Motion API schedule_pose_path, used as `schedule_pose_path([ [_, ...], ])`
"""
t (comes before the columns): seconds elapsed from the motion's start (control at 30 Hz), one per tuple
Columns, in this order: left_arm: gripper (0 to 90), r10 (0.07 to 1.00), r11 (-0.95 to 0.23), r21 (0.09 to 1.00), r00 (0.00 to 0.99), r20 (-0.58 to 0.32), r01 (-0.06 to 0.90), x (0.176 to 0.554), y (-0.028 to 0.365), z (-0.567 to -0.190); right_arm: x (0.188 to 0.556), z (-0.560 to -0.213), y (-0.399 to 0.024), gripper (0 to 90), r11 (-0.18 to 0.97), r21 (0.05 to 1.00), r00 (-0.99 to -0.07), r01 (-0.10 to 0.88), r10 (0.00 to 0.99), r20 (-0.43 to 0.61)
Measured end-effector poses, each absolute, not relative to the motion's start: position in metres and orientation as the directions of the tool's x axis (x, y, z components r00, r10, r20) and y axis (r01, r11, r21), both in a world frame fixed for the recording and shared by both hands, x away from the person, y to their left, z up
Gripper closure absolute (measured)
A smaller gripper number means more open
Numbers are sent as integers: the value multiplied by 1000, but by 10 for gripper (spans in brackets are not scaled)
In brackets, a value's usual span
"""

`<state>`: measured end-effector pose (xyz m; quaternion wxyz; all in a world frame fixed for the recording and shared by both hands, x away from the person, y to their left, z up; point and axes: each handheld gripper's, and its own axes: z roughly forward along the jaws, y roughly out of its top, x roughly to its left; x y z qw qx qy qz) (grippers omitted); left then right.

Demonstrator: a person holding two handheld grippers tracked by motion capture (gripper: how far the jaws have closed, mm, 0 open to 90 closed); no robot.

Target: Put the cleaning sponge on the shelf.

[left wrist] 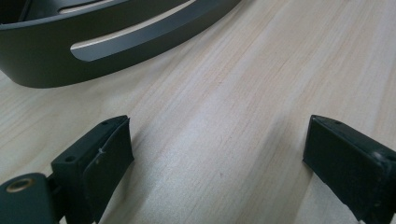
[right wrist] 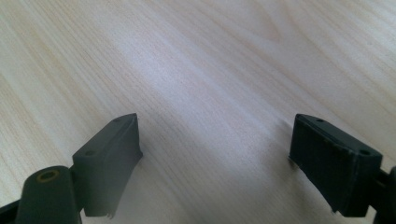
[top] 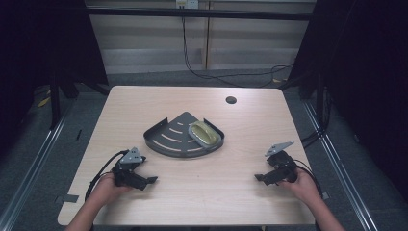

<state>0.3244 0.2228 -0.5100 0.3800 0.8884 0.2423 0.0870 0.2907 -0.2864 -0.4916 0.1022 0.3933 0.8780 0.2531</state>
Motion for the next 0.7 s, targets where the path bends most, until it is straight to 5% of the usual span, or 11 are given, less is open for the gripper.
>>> schedule_pose_path([
  [0.7,77,496,-594,717,868,-30,365,324,223,-510,279,-503,-300,132,483,647,-648,591,761,23],
])
